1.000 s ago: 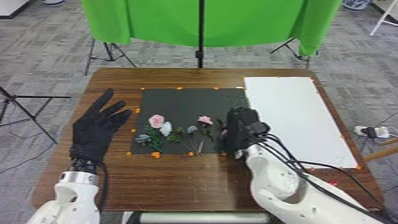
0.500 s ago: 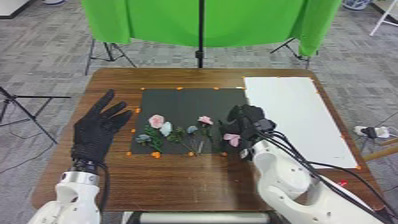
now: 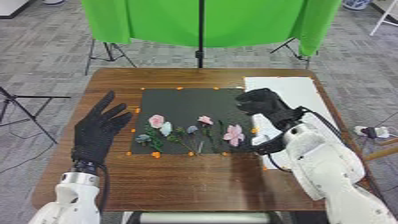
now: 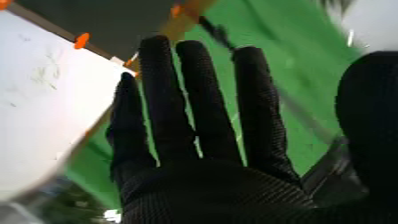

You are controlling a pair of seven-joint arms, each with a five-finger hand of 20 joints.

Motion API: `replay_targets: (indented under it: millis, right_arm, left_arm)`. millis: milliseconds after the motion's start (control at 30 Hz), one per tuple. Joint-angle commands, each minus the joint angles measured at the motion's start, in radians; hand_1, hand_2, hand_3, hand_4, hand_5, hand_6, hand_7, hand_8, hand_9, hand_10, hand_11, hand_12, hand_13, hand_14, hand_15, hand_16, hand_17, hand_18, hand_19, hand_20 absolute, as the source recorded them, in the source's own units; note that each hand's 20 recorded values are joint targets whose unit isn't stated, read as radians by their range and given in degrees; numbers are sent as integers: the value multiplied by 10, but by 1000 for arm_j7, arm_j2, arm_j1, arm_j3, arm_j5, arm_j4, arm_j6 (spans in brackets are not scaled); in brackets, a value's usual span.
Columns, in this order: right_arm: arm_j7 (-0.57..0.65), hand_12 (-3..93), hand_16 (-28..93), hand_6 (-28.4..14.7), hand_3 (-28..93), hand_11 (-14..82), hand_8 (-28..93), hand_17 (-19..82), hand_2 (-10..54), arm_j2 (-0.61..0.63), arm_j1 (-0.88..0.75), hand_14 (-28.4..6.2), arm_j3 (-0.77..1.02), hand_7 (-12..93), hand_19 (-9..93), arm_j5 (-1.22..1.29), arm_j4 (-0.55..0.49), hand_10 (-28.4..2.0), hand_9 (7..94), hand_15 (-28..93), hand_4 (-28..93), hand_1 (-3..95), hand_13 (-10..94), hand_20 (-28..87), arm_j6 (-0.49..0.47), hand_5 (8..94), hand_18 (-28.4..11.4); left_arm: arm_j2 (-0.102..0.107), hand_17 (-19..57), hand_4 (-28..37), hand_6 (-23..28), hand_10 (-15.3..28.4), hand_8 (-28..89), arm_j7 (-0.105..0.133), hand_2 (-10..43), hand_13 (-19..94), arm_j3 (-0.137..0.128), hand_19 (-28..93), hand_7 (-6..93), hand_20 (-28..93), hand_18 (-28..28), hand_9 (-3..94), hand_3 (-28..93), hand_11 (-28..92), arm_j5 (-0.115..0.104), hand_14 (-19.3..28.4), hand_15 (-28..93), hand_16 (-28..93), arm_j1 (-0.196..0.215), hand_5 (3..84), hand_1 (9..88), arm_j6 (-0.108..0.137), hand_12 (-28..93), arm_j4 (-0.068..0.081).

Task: Arrange flowers

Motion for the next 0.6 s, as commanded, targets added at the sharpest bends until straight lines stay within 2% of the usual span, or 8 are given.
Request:
replay_targets:
  millis: [33,100,200,333,400,433,467,600]
  right_arm:
    - [-182,132,137,29,780,146,-139,46,-34,-17,-71,-186,76,147,549,650,104,-163,522,340,-283,231,410,282,75,523,-239]
    - [-202,130,138,29,777,134,-136,46,-19,-11,-86,-187,68,146,544,680,105,-166,488,328,-283,224,395,278,133,489,-236]
    - [-234,130,144,35,780,116,-131,29,-11,-7,-114,-190,84,139,504,716,107,-159,453,276,-283,210,361,257,134,453,-232]
    - [-256,131,155,41,780,114,-129,24,-7,-19,-142,-189,110,136,496,711,101,-152,451,269,-283,206,362,254,100,437,-230]
    - [-267,131,159,44,780,110,-129,24,-6,-35,-151,-188,117,135,494,717,96,-149,449,266,-283,205,363,253,98,430,-229]
    - [-278,131,160,45,780,110,-129,24,-5,-44,-149,-188,116,135,494,716,100,-148,449,265,-283,205,363,253,92,426,-229]
    - [-283,132,162,46,780,109,-129,25,-4,-51,-156,-187,117,134,493,710,99,-148,448,263,-283,204,364,253,103,423,-229]
    - [-304,133,168,49,779,108,-127,24,0,-66,-153,-186,107,133,493,744,105,-146,447,263,-283,199,365,255,146,417,-228]
  left_arm:
    - [-22,-68,-280,40,180,-105,-21,62,265,6,521,123,261,284,331,780,229,48,273,543,-75,20,336,227,-12,119,26]
    - [-20,-68,-281,36,176,-105,-11,61,267,12,513,124,256,284,328,779,220,28,269,519,-78,25,329,222,-7,118,27]
    - [-24,-70,-282,32,174,-105,-15,59,267,9,505,125,251,284,325,779,210,39,265,500,-74,28,320,217,-8,117,28]
    - [-16,-71,-282,31,174,-106,6,60,267,7,503,125,249,284,324,778,206,36,267,499,-65,34,318,214,-1,120,25]
    - [-21,-71,-282,29,173,-107,4,61,267,4,504,125,248,284,324,777,206,40,267,498,-63,32,315,212,-1,121,25]
    - [-9,-71,-283,28,173,-107,17,62,267,10,503,125,247,284,324,776,205,31,267,497,-63,34,314,209,8,122,23]
    - [-15,-72,-283,28,171,-107,7,62,267,7,504,125,247,284,322,776,204,33,267,495,-62,33,313,207,4,122,23]
    - [-23,-71,-283,25,165,-109,-2,64,275,9,501,127,242,284,327,773,195,33,260,469,-65,26,312,206,0,120,26]
